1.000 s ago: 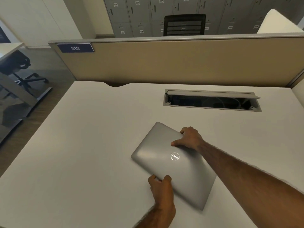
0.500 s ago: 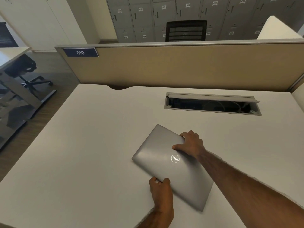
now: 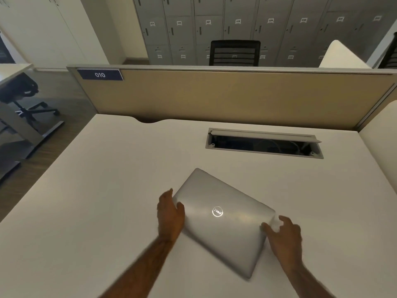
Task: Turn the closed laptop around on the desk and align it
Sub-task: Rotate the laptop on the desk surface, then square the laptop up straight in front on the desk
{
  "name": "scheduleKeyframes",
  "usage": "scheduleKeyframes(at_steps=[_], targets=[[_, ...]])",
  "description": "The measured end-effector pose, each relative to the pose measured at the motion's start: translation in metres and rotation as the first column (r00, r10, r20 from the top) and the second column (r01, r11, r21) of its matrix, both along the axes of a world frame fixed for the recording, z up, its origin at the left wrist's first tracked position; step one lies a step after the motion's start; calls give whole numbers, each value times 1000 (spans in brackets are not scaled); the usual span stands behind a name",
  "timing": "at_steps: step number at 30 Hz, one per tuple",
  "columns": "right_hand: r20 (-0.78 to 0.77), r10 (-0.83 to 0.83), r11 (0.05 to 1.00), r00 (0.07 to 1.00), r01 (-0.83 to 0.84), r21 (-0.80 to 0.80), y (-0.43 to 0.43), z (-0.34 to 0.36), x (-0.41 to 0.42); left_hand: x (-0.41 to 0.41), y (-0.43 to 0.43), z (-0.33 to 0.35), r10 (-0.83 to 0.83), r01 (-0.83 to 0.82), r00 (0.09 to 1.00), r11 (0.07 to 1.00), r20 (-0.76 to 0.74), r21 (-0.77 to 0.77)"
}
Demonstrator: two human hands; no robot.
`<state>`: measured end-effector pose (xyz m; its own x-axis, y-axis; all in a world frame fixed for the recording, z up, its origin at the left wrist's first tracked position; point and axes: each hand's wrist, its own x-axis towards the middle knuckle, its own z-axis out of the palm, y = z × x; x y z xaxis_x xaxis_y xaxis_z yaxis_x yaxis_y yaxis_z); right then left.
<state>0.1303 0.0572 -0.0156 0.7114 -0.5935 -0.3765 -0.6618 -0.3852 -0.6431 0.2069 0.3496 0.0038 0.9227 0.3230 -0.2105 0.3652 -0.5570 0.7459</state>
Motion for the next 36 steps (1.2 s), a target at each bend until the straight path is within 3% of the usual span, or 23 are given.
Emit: scheduleKeyframes(at_steps=[6, 16, 26, 36], targets=[[-14, -6, 982, 1000, 9, 189, 24, -6, -19, 44, 7, -8, -151, 161, 970, 986, -189, 39], [23, -122, 963, 992, 113, 246, 50, -4, -24, 67, -5, -11, -203, 239, 960, 954, -195, 182], [137, -242, 894, 961, 165, 416, 38, -6, -16, 69, -2, -7, -158, 176, 965, 982, -210, 67], [180, -181, 889, 967, 82, 451, -12, -1, 15, 42, -17, -6, -82, 77, 988, 996, -131, -48]])
